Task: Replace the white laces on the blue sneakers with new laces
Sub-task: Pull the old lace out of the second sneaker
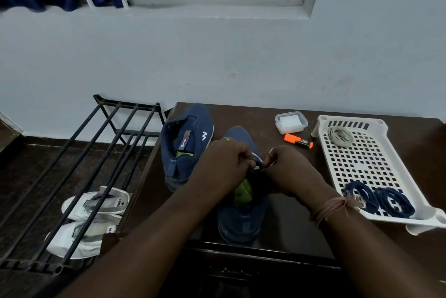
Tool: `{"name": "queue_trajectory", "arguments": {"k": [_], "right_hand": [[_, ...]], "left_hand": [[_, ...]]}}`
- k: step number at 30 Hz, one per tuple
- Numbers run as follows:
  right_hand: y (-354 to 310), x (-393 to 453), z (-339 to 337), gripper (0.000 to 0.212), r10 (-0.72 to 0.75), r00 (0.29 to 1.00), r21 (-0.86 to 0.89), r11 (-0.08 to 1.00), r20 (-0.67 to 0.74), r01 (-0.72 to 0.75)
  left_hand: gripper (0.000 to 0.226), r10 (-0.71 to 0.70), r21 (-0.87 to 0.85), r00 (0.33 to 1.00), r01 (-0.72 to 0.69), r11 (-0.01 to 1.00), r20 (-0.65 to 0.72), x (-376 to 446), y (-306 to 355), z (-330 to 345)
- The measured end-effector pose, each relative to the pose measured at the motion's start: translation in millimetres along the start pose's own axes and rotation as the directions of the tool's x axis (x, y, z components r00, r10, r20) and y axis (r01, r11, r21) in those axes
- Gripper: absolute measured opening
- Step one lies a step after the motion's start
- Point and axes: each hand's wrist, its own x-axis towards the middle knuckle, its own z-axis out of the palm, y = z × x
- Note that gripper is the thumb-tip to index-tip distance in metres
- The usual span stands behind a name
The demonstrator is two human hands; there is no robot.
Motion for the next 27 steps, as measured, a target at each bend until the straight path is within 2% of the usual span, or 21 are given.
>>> {"name": "queue_trajectory", "arguments": {"k": [3,6,8,9,10,11,12,13,14,15,16,17,18,19,20,21,23,25,27], "right_hand": [[0.1,0.2,-2.6,0.005,0.013,1.000,0.021,1.000,0.024,-0.013],[-1.0,1.2,-2.0,0.009,0.004,0.999,0.014,1.000,0.049,-0.005],[-0.7,2.2,-1.0,0.010,0.010,0.999,0.023,1.000,0.045,-0.011],[0.3,3.2,-0.6,0.008,0.016,0.999,0.032,0.999,0.044,-0.017],[1.9,4.2,-0.1,0.006,0.025,0.999,0.037,0.999,0.045,-0.026],[3.1,5.1,0.1,0.005,0.036,0.998,0.034,0.999,0.046,-0.037],[4.2,6.0,0.5,0.005,0.042,0.998,0.029,0.999,0.046,-0.043],[4.8,6.6,0.8,0.006,0.048,0.998,0.025,0.998,0.044,-0.049],[5.6,7.3,1.4,0.008,0.052,0.998,0.024,0.998,0.040,-0.053],[5.3,8.0,1.8,0.009,0.057,0.998,0.024,0.998,0.040,-0.058],[5.3,9.0,2.4,0.010,0.060,0.997,0.024,0.998,0.043,-0.061],[4.7,9.8,2.6,0.011,0.066,0.997,0.021,0.998,0.050,-0.067],[4.3,10.3,2.7,0.012,0.069,0.996,0.011,0.998,0.057,-0.069],[3.7,10.5,2.3,0.014,0.073,0.995,-0.003,0.997,0.065,-0.073],[3.9,11.4,2.4,0.016,0.073,0.995,-0.018,0.997,0.072,-0.072],[3.6,11.4,1.9,0.017,0.071,0.995,-0.031,0.997,0.077,-0.069],[3.2,11.6,1.6,0.020,0.075,0.994,-0.060,0.996,0.085,-0.070],[3.0,12.0,1.3,0.021,0.084,0.992,-0.094,0.993,0.099,-0.074],[2.0,11.1,0.2,0.018,0.082,0.992,-0.099,0.992,0.097,-0.072]], "left_hand": [[0.021,0.080,0.249,0.997,-0.074,0.966,-0.016,-2.9,-2.3,12.6],[0.019,0.112,0.328,0.992,-0.087,0.941,-0.059,-4.5,-0.3,24.9],[0.018,0.060,0.285,0.997,-0.042,0.958,-0.054,-2.6,1.6,26.9],[0.020,-0.020,0.171,0.999,0.027,0.985,-0.044,-0.4,3.1,23.0],[0.020,-0.160,-0.034,0.987,0.160,0.987,-0.002,2.4,5.1,16.4],[0.020,-0.317,-0.316,0.944,0.329,0.890,0.089,5.3,8.4,8.0],[0.021,-0.432,-0.550,0.873,0.481,0.683,0.227,5.8,10.3,-0.1],[0.026,-0.482,-0.716,0.801,0.565,0.410,0.355,5.1,13.8,-6.8],[0.033,-0.485,-0.761,0.784,0.570,0.311,0.389,4.3,12.2,-11.1],[0.038,-0.467,-0.793,0.791,0.551,0.261,0.396,4.2,11.2,-13.3],[0.038,-0.442,-0.753,0.830,0.521,0.402,0.339,4.6,10.9,-14.0],[0.031,-0.377,-0.638,0.890,0.448,0.626,0.255,4.1,12.6,-13.9],[0.020,-0.297,-0.441,0.938,0.347,0.828,0.180,3.0,14.5,-13.1],[0.010,-0.245,-0.291,0.957,0.281,0.914,0.155,3.3,14.5,-9.4],[0.013,-0.204,-0.156,0.968,0.227,0.961,0.149,3.2,13.5,-6.5],[0.017,-0.138,0.004,0.982,0.138,0.990,0.130,3.5,12.3,-3.8],[0.020,0.065,0.342,0.995,-0.085,0.936,0.070,1.0,11.9,-1.6],[0.024,0.163,0.496,0.986,-0.163,0.853,0.044,0.8,7.6,-1.2],[0.028,0.188,0.549,0.981,-0.181,0.816,0.044,1.1,8.9,1.4]]}}
